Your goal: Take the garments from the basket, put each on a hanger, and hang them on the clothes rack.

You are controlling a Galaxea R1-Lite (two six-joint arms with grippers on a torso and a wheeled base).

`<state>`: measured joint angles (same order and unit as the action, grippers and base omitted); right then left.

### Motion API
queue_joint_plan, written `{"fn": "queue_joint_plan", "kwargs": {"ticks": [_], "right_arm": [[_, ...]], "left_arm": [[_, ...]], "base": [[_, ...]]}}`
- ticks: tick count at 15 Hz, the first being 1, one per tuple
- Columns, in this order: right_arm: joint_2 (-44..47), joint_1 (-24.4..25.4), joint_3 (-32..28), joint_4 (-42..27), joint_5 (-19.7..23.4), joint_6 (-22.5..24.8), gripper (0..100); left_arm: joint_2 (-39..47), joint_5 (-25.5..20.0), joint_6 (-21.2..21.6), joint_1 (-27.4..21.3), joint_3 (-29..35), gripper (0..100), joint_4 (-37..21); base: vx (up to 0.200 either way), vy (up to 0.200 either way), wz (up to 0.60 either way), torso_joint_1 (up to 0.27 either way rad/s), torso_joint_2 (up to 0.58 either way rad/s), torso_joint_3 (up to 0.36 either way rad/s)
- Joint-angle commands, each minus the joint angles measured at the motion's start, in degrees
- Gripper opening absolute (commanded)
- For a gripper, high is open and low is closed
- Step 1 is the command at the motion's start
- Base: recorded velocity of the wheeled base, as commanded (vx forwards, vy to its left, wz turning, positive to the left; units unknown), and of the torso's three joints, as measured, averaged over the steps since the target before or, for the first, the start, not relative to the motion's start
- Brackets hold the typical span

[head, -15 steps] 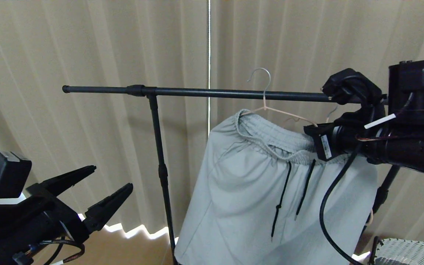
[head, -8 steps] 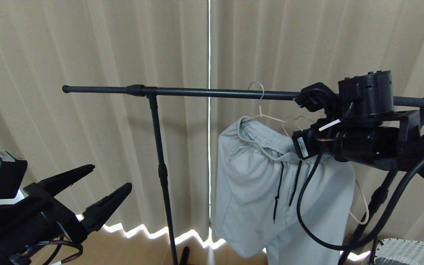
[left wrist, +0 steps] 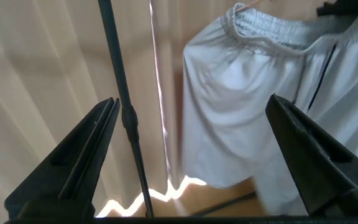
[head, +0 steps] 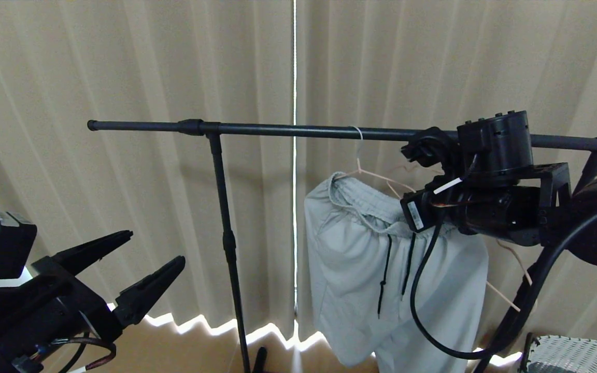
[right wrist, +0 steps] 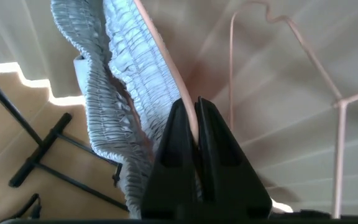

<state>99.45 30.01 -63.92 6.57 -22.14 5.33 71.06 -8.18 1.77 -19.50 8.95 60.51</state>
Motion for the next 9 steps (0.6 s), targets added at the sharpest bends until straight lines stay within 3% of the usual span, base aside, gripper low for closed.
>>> {"fn": "queue_joint_plan", "kwargs": {"ticks": [1,3,6,9], "right_arm": [[-0.4,0.5,0.4,-0.2,0.0,-0.1,100],[-1.5,0.8,2.9,1.2,0.4,-0.3,100],[-1.9,0.8,7.3,10.1,2.5,-0.2,100],[-2.8,0.8,11.8,18.2,7.6,-0.2,100]], "left_arm": [[0.0,0.0,0.0,0.3,0.1,100,0.0],[0.0,0.0,-0.1,0.3,0.1,100,0.0],[0.0,0.0,-0.1,0.3,0.1,100,0.0],[0.0,0.0,0.2,1.7,0.1,100,0.0]], "base": [[0.000,0.000,0.00,0.000,0.00,0.000],[0.000,0.000,0.00,0.000,0.00,0.000],[0.000,0.000,0.00,0.000,0.00,0.000],[0.000,0.000,0.00,0.000,0.00,0.000]]}}
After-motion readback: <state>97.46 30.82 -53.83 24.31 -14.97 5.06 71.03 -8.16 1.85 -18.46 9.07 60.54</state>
